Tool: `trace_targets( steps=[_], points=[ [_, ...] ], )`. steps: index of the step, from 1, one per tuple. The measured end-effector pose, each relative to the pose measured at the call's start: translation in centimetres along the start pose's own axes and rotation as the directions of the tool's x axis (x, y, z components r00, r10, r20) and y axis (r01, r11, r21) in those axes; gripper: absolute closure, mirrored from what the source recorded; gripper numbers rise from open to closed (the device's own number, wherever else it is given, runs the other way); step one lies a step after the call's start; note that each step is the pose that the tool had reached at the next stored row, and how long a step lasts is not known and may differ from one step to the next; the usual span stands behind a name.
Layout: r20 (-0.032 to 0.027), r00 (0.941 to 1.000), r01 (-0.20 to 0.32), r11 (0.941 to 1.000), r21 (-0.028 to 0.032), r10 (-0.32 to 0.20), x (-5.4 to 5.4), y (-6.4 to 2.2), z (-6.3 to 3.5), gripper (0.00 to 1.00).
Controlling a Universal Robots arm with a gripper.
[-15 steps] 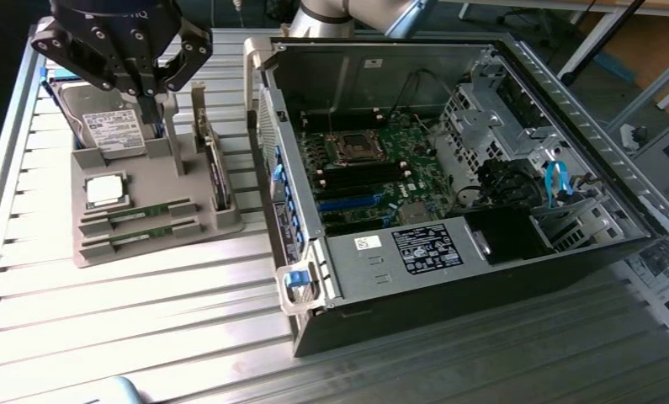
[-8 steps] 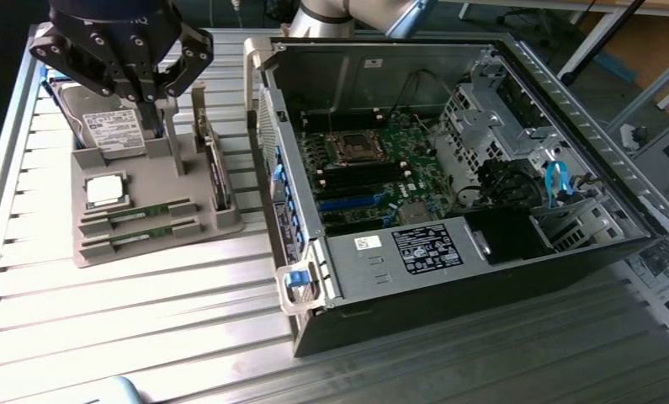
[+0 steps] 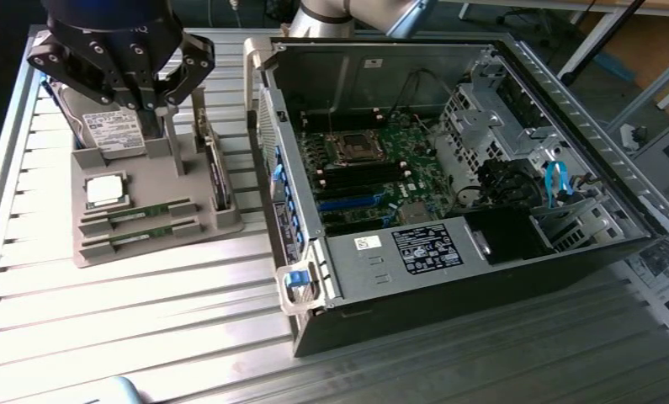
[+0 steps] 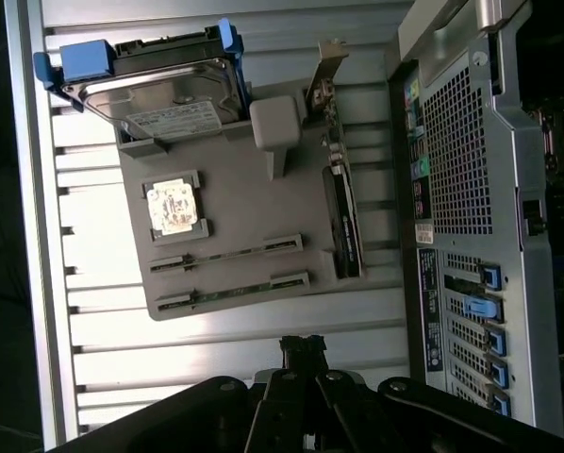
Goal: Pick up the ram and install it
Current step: 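Reach for the ram, then pick up the ram and move it above insertion slot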
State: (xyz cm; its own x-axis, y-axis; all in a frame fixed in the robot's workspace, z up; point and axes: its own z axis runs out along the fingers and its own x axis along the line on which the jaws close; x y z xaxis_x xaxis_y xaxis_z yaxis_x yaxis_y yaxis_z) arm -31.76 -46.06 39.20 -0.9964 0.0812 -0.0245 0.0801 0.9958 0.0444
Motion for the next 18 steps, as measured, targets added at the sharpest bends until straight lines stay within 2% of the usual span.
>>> trace_targets(
  steps=[13, 18],
  points=[
    [-0.0001, 1.0, 0.0, 1.0, 0.0, 0.0, -0.1, -1.77, -0.08, 0.89],
    [0.0, 1.0, 0.0, 1.0, 0.0, 0.0, -0.1, -1.78, -0.08, 0.89]
  ],
)
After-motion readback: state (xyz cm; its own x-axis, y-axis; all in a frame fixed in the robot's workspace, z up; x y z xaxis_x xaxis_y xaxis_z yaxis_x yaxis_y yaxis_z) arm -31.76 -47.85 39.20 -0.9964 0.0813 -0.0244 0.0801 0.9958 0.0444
